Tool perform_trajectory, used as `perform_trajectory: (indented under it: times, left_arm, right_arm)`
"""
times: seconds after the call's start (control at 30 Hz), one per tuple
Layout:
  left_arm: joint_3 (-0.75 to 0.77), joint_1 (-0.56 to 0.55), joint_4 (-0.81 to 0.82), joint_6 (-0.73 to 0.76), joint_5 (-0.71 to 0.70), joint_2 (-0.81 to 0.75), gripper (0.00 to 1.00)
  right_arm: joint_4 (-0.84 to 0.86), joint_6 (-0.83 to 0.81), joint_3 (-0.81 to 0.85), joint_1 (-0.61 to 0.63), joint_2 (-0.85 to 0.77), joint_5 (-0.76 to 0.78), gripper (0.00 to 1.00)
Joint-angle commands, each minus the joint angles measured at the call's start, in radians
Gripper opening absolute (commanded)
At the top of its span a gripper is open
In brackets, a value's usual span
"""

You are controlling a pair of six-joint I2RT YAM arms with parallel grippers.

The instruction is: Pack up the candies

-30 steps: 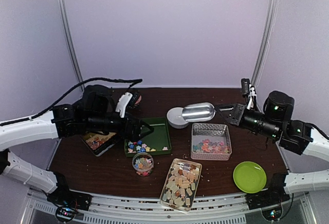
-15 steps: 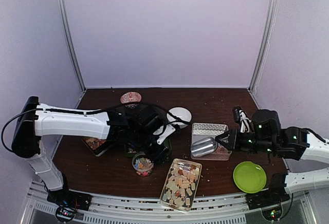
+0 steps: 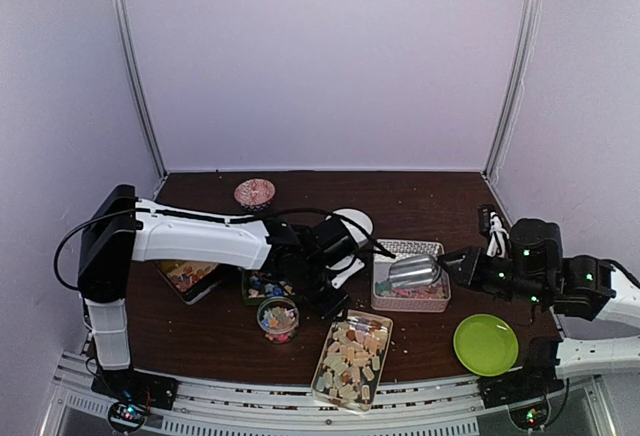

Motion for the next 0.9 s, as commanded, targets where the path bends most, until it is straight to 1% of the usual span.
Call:
perform_trajectory:
  times: [0.0,0.13,0.27,0.37,0.47,0.63,0.77,0.87]
  left_arm:
    - [0.068,-0.016,-0.041,0.032,-0.011,0.043,0.42]
    - [0.094,-0.03,-0.041,0.067,-0.03,0.055,0.44]
    - [0.129,-0.041,-0.056,0.131,-0.056,0.052,0.54]
    - [0.127,-0.041,-0.05,0.215,-0.056,0.038,0.63]
    - [0.118,-0.044,-0.029,0.342,-0.028,0.035,0.65]
    - [0.091,-0.057,0.033,0.52,-0.037,0.034,0.64]
    - [0.089,-0.06,0.067,0.596,-0.032,0.042,0.6]
    - [0.1,-0.06,0.073,0.625,-0.03,0.061,0.57]
  right_arm:
    - [-0.029,-0.023,0.014,0.001,-0.037,0.06,0.0]
    - [-0.039,-0.039,0.021,-0.001,-0.051,0.065,0.0]
    - [-0.056,-0.059,0.038,-0.004,-0.062,0.073,0.0]
    - [-0.078,-0.076,0.055,-0.006,-0.075,0.083,0.0]
    - [-0.09,-0.092,0.065,-0.006,-0.09,0.094,0.0]
    - [-0.111,-0.103,0.071,-0.011,-0.107,0.105,0.0]
    - [-0.119,-0.103,0.066,-0.012,-0.117,0.11,0.0]
    - [-0.124,-0.103,0.061,-0.014,-0.126,0.113,0.0]
